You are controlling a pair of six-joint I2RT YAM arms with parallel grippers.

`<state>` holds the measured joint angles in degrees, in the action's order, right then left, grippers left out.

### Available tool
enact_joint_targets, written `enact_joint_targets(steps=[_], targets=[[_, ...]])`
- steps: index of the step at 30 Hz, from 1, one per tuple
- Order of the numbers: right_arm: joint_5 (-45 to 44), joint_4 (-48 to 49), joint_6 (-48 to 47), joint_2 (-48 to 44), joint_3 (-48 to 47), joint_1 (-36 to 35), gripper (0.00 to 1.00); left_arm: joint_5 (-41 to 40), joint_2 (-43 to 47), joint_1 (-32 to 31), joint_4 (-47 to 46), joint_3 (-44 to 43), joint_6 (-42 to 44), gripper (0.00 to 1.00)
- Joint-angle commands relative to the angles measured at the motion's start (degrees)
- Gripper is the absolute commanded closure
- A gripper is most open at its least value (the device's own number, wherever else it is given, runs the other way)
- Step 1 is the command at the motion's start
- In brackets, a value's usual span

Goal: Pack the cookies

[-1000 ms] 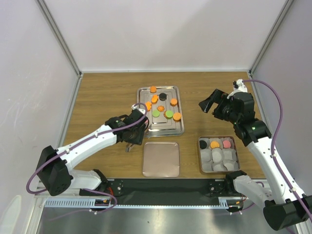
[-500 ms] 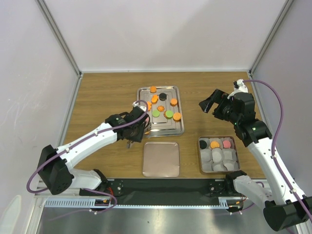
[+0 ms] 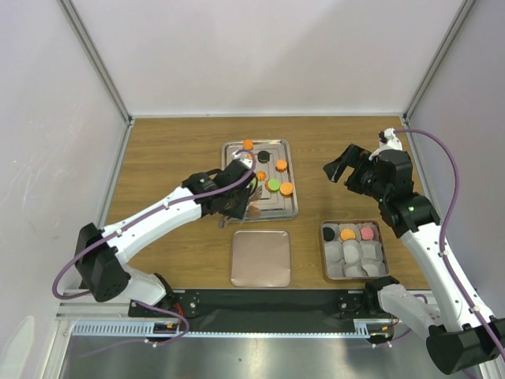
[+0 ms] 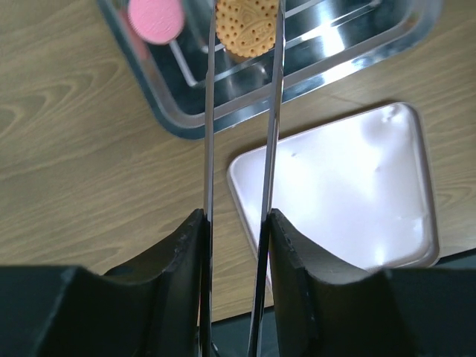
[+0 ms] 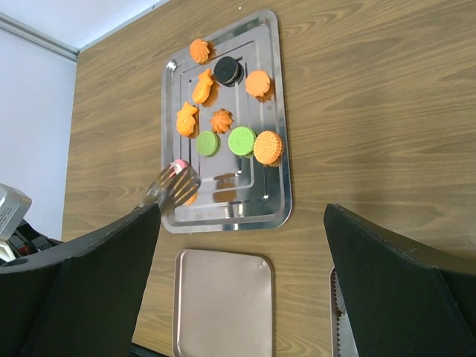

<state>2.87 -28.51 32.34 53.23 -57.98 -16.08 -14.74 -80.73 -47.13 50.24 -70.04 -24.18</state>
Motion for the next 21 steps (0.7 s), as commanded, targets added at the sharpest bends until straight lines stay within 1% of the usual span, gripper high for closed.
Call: enact_joint_targets(steps=[1, 11, 15, 21], targets=[[-1.2, 0.8, -1.0, -0.5, -2.3, -0.3, 0.00, 0.0, -2.2, -2.3, -1.7, -5.8, 1.2, 0.60], [-2.4, -0.6, -1.7, -0.4, -4.1, -0.2, 0.00, 2.9, -8.2, -8.2, -2.4, -13.8, 0.9, 0.60], [-2.8, -1.2, -2.0, -0.5, -5.1, 0.1, 0.00, 3.7, -10.6, -12.4, -2.2, -17.5, 0.4, 0.60], [-5.6, -2.4, -2.6, -1.4, -6.7, 1.0, 0.00, 4.9, -13.7, -18.1, -2.5, -21.9, -0.5, 0.60]])
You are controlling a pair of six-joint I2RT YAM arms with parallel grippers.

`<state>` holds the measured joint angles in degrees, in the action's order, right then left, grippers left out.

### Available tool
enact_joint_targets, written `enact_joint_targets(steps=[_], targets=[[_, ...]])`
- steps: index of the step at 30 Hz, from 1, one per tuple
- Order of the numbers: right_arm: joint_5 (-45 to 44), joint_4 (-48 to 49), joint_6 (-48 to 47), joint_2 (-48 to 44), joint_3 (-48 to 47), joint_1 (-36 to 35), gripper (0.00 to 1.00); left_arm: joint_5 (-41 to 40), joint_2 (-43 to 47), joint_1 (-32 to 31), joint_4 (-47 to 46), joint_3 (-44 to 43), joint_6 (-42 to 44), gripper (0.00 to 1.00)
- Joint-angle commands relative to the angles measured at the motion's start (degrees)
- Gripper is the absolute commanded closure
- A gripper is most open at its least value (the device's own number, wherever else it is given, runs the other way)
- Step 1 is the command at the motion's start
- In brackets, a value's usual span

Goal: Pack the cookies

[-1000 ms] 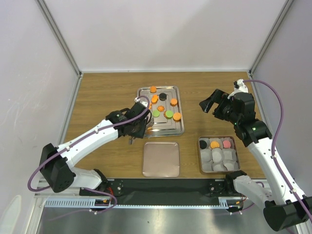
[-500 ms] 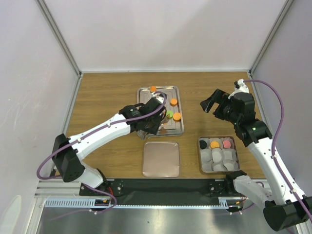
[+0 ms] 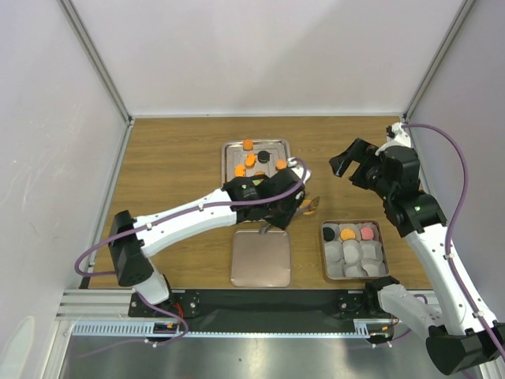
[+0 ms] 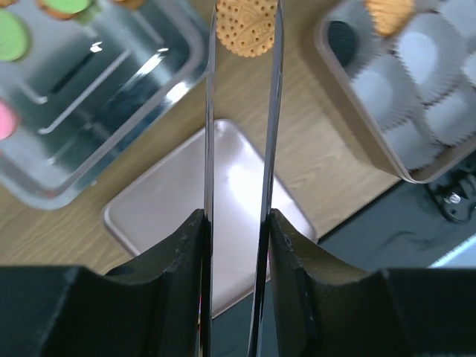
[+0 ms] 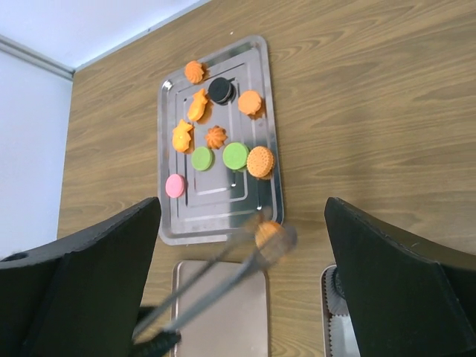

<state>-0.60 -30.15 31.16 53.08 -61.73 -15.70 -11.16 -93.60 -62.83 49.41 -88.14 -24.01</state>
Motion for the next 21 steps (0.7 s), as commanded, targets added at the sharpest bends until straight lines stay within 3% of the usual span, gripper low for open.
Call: enact_joint_targets(steps=[1, 21], targets=[[-2.2, -1.2, -1.5, -1.1, -3.1, 0.8, 0.00, 1.3, -1.1, -3.1, -1.6, -4.6, -0.9, 0.60], [-2.5, -2.4, -1.1, -2.5, -3.0, 1.6, 0.00, 2.7, -5.4, -13.1, -2.7, -6.8, -2.1, 0.60]])
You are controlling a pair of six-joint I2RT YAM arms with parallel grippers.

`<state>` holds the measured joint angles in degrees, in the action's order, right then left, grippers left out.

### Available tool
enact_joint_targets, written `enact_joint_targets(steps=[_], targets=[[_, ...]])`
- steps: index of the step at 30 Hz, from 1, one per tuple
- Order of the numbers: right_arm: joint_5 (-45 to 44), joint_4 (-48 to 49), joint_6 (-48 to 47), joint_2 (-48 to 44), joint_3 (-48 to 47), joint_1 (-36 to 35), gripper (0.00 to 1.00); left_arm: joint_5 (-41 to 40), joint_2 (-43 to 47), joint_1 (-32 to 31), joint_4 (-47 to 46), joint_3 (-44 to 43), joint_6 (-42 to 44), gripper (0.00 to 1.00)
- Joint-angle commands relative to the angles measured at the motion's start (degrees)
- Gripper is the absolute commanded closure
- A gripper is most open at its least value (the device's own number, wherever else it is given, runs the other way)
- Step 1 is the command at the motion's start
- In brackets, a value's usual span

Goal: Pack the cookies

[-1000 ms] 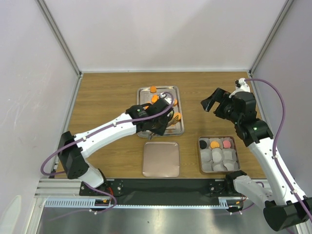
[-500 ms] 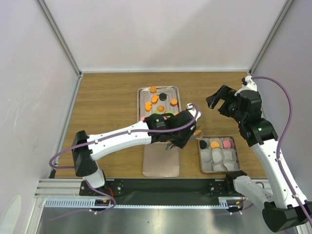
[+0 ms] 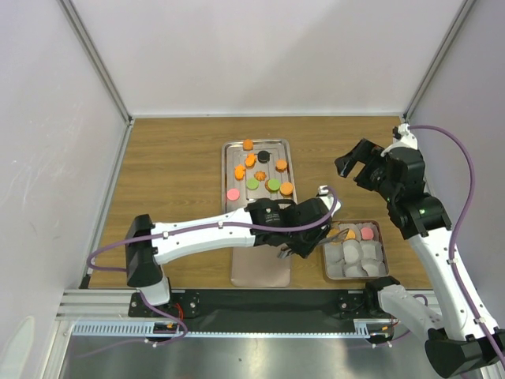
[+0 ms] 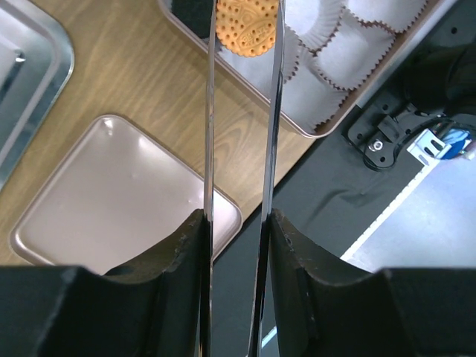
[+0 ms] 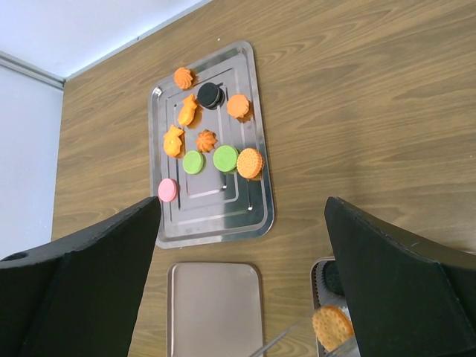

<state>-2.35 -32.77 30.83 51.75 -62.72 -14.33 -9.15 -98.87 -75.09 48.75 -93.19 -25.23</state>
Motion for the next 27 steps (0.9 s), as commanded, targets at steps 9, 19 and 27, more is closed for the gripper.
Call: enact_joint_targets(steps=[9, 19, 27], targets=[[-0.4, 0.3, -0.7, -1.3, -1.3, 0.2, 0.00, 0.8, -0.9, -2.0, -3.0, -0.2, -1.1, 0.59], [-0.5, 0.5, -0.8, -1.4, -0.7, 0.3, 0.00, 0.7, -2.0, -2.1, -3.3, 0.6, -1.0, 0.58], [-0.4, 0.6, -0.8, -1.4, -0.5, 0.2, 0.00, 1.1, -2.5, -2.1, -3.9, 1.3, -1.0, 0.56]])
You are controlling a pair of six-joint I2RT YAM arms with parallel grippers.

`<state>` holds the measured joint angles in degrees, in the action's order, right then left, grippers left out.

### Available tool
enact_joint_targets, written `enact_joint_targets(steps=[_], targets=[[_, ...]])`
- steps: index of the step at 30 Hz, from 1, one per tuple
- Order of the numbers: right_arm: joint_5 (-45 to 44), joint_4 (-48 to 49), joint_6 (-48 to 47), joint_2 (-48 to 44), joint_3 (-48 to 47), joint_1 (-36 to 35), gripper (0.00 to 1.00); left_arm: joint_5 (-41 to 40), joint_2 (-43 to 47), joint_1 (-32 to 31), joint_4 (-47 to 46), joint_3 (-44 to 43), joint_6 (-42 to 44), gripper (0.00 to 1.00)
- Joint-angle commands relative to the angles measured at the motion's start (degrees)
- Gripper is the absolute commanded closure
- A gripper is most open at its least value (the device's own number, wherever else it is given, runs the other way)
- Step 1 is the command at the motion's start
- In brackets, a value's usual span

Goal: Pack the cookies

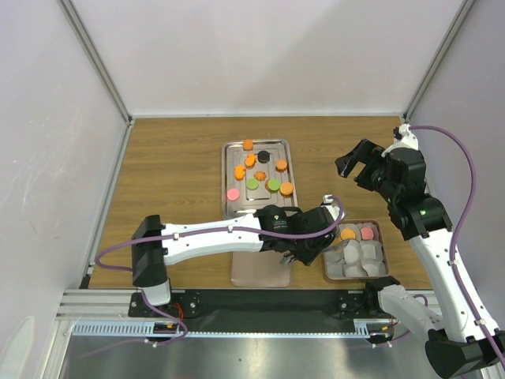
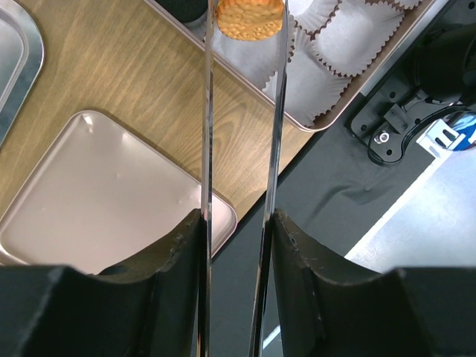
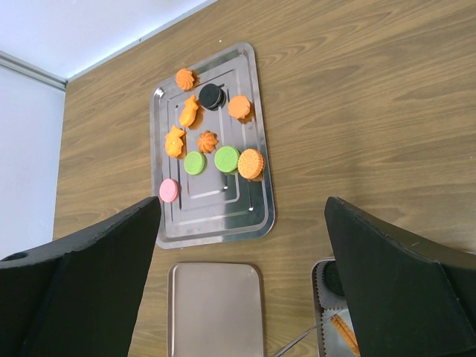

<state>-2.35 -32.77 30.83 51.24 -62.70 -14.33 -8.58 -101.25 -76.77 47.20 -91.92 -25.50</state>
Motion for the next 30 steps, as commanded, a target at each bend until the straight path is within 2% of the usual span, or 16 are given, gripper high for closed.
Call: enact_joint_targets(steps=[1, 9, 30], targets=[[-0.4, 0.6, -0.8, -1.0, -0.4, 0.2, 0.00, 0.5, -0.1, -0.4, -2.3, 0.1, -0.9, 0.56], [-0.3, 0.5, -0.8, -0.9, -0.3, 0.2, 0.00, 0.7, 0.1, -0.4, -2.1, 0.3, -0.7, 0.52], [0.1, 0.7, -0.6, -1.2, 0.0, 0.2, 0.00, -0.6, 1.5, -0.4, -1.7, 0.5, -0.6, 0.51]])
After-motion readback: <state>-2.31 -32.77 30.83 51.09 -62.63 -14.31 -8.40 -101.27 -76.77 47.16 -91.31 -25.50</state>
